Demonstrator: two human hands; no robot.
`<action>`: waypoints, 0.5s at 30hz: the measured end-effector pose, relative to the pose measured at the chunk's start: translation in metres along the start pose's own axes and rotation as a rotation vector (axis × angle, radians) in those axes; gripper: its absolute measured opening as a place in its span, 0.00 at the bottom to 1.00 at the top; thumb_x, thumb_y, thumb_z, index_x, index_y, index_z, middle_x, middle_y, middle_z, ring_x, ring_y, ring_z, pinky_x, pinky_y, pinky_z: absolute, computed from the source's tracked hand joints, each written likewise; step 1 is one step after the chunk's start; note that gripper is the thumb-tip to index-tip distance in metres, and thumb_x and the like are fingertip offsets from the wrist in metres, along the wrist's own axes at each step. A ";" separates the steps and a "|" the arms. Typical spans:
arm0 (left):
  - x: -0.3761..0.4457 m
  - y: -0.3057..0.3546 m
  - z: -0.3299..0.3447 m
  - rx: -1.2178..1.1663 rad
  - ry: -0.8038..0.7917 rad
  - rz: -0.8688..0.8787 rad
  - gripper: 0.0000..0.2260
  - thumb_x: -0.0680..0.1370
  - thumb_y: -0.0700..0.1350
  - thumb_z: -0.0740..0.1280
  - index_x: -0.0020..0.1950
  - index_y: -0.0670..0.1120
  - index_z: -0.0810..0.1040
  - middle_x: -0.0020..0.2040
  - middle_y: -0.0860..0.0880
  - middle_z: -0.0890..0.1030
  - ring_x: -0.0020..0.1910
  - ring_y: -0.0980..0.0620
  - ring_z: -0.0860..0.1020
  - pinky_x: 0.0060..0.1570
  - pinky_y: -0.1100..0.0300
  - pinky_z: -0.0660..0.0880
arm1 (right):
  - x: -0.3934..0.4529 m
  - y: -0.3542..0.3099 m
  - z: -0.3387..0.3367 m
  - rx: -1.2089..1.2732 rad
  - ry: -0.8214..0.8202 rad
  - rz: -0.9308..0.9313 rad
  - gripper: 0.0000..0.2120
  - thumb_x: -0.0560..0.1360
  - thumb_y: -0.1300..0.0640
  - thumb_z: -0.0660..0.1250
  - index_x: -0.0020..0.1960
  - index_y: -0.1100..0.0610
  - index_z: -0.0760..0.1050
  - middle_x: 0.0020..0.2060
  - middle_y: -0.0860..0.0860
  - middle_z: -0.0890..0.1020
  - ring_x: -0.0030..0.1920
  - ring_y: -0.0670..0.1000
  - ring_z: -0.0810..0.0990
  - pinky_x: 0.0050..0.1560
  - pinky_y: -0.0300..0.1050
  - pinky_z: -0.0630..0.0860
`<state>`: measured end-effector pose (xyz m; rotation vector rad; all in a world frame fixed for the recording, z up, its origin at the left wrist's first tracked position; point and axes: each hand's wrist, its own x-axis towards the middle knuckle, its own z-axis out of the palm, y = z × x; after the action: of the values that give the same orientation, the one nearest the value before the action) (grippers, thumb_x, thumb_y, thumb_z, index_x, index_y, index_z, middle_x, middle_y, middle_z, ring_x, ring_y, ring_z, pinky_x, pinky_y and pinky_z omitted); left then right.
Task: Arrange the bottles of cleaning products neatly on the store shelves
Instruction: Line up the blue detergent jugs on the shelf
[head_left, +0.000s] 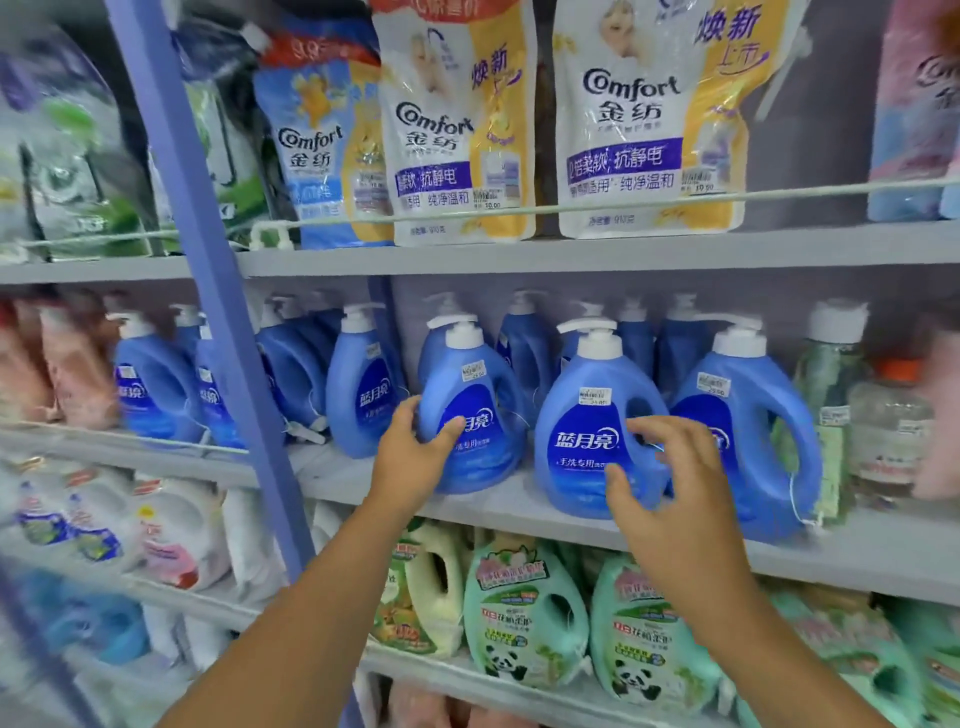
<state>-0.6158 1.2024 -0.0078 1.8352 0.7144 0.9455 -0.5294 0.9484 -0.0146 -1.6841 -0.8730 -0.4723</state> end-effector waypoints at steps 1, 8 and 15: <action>0.004 -0.003 0.002 -0.041 -0.012 0.012 0.19 0.76 0.54 0.74 0.64 0.55 0.73 0.56 0.55 0.81 0.57 0.53 0.81 0.48 0.64 0.79 | 0.005 -0.006 0.011 0.037 -0.044 0.018 0.19 0.75 0.60 0.73 0.61 0.45 0.72 0.56 0.37 0.71 0.60 0.36 0.73 0.58 0.33 0.74; 0.035 -0.006 0.009 -0.033 -0.396 0.115 0.14 0.77 0.48 0.74 0.59 0.59 0.76 0.56 0.57 0.82 0.52 0.62 0.80 0.48 0.68 0.78 | 0.056 -0.043 0.122 -0.030 -0.084 -0.052 0.31 0.75 0.56 0.74 0.74 0.53 0.66 0.71 0.47 0.67 0.71 0.47 0.68 0.67 0.29 0.65; 0.082 -0.050 -0.065 0.138 0.421 0.468 0.28 0.73 0.48 0.77 0.69 0.44 0.72 0.69 0.44 0.72 0.68 0.44 0.70 0.66 0.49 0.68 | 0.102 -0.026 0.185 -0.341 0.163 0.026 0.52 0.65 0.51 0.82 0.79 0.57 0.55 0.70 0.58 0.68 0.70 0.60 0.64 0.69 0.49 0.63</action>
<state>-0.6300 1.3176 -0.0099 1.9889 0.6170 1.6576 -0.5069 1.1575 0.0189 -1.9313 -0.6775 -0.7629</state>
